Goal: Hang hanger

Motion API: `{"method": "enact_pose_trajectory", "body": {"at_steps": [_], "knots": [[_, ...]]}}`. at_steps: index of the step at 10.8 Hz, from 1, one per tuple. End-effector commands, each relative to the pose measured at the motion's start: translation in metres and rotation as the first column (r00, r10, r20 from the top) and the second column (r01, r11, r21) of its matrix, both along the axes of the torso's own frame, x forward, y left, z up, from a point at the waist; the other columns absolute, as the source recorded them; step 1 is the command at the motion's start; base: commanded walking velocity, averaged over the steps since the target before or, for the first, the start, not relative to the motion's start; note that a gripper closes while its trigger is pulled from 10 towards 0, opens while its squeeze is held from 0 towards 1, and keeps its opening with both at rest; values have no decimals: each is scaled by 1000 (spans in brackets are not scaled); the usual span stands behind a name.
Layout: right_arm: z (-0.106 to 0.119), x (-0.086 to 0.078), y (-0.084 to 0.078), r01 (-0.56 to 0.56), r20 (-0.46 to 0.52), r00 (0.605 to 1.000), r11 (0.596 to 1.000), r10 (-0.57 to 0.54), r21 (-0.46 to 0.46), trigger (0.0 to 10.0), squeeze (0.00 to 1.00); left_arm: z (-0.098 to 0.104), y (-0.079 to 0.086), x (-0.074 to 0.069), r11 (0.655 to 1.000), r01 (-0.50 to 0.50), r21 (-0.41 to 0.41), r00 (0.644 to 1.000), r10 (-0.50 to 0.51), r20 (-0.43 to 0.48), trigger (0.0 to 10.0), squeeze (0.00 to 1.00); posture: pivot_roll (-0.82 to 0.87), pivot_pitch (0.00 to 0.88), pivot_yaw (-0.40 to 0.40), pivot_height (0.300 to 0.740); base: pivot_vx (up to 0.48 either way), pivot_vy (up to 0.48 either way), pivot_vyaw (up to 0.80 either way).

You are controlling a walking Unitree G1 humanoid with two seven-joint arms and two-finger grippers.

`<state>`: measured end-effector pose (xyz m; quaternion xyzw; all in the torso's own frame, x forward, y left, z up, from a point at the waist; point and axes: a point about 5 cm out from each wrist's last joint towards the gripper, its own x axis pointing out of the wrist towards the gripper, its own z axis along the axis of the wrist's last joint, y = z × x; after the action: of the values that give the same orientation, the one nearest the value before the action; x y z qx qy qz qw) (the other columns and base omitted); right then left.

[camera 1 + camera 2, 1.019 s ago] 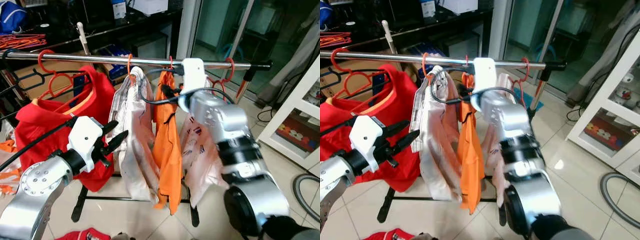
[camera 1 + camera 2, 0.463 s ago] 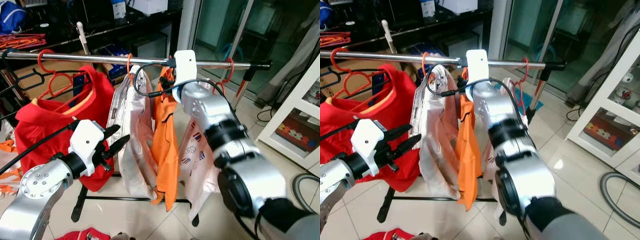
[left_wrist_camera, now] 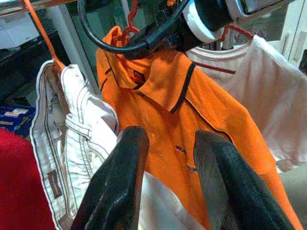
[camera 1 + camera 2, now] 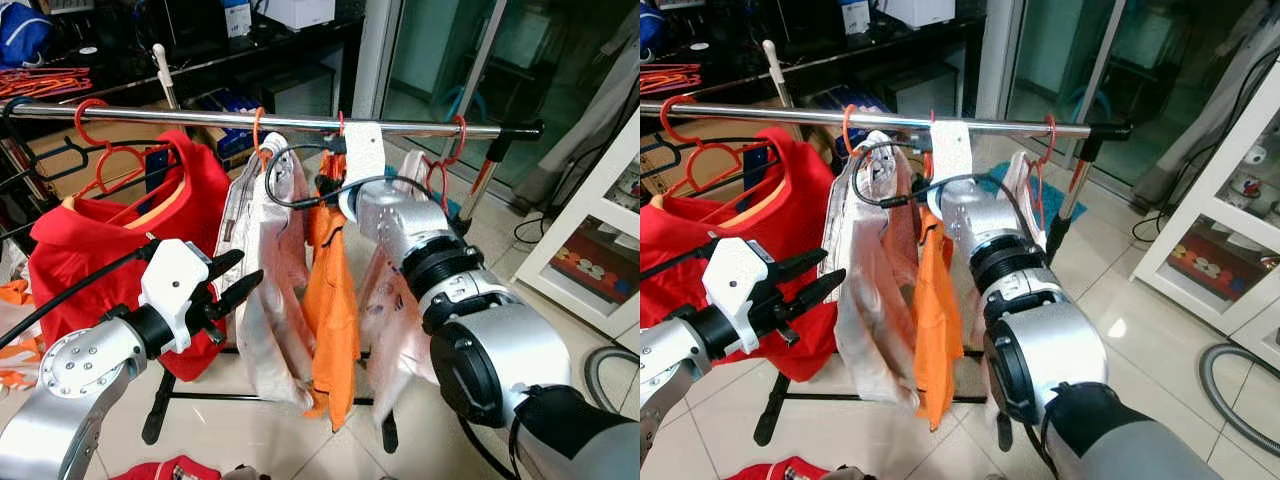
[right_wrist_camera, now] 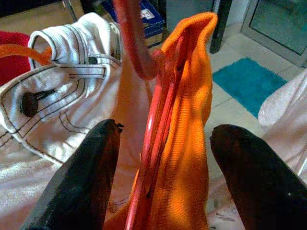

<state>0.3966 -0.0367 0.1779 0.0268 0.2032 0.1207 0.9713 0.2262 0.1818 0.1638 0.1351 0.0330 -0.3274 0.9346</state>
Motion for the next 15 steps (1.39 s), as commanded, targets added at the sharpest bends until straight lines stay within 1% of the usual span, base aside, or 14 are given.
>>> {"method": "enact_pose_trajectory", "body": {"at_steps": [1, 2, 3, 4, 5, 6, 7, 8, 9, 10, 13, 14, 15], "knots": [[10, 3, 2, 0, 28, 1000, 1000, 0, 10, 7529, 0, 6, -4, 0, 1000, 26, -3, 1000, -26, 16, 10000, 0, -21, 19, -5, 740, 0, 0, 0], [9, 4, 1, 18, 29, 999, 1000, -18, 24, 7333, 0, 5, -4, -1, 1000, 29, -3, 1000, -29, 10, 10000, 0, -21, 19, -5, 740, 0, 0, 0], [11, 5, 2, 22, 48, 999, 999, -25, 49, 6196, 0, 6, -4, -2, 999, 33, -3, 999, -33, 9, 10000, 0, -9, 31, 2, 740, 0, 0, 0], [15, 6, 2, 25, 66, 997, 997, -29, 69, 6471, 0, 7, -4, -2, 999, 38, 0, 999, -38, 9, 10000, 0, -5, 36, 3, 740, 0, 0, 0], [21, 8, 5, 16, 95, 995, 998, -22, 66, 7373, 0, 10, -1, -2, 999, 40, 8, 999, -40, 11, 10000, 0, 0, 45, 4, 740, 0, 0, 0], [23, 8, 7, 12, 105, 994, 998, -19, 65, 7569, 0, 11, 0, -2, 999, 40, 11, 999, -40, 10, 10000, 0, 4, 51, 4, 740, 0, 0, 0], [25, 8, 8, 14, 113, 993, 998, -22, 68, 7412, 0, 11, 0, -3, 999, 42, 13, 999, -42, 9, 10000, 0, 7, 60, 4, 740, 0, 0, 0], [27, 8, 10, 10, 131, 991, 998, -17, 54, 6588, 0, 12, 0, -3, 999, 44, 13, 999, -44, 8, 10000, 0, 12, 74, 3, 740, 0, 0, 0], [27, 8, 12, 5, 133, 991, 999, -11, 47, 5294, 0, 13, 0, -4, 999, 46, 13, 999, -46, 8, 10000, 0, 18, 85, 2, 740, 0, 0, 0], [24, 7, 14, -4, 130, 992, 1000, 2, 19, 4275, 0, 14, 1, -7, 999, 42, 13, 999, -42, 7, 10000, 0, 21, 96, -2, 740, 0, 0, 0], [19, 6, 11, 7, 120, 993, 1000, -9, 11, 3294, 0, 14, 1, -12, 999, 42, 17, 999, -42, -5, 10000, 0, 21, 98, 0, 740, 0, 0, 0], [21, 7, 10, 12, 123, 992, 1000, -13, 10, 2863, 0, 14, 1, -12, 999, 42, 14, 999, -42, -2, 10000, 0, 16, 93, 2, 740, 0, 0, 0], [23, 8, 10, 15, 128, 992, 1000, -15, 7, 2078, 0, 14, 0, -11, 999, 43, 12, 999, -43, -2, 10000, 0, 14, 89, 3, 740, 0, 0, 0]]}}
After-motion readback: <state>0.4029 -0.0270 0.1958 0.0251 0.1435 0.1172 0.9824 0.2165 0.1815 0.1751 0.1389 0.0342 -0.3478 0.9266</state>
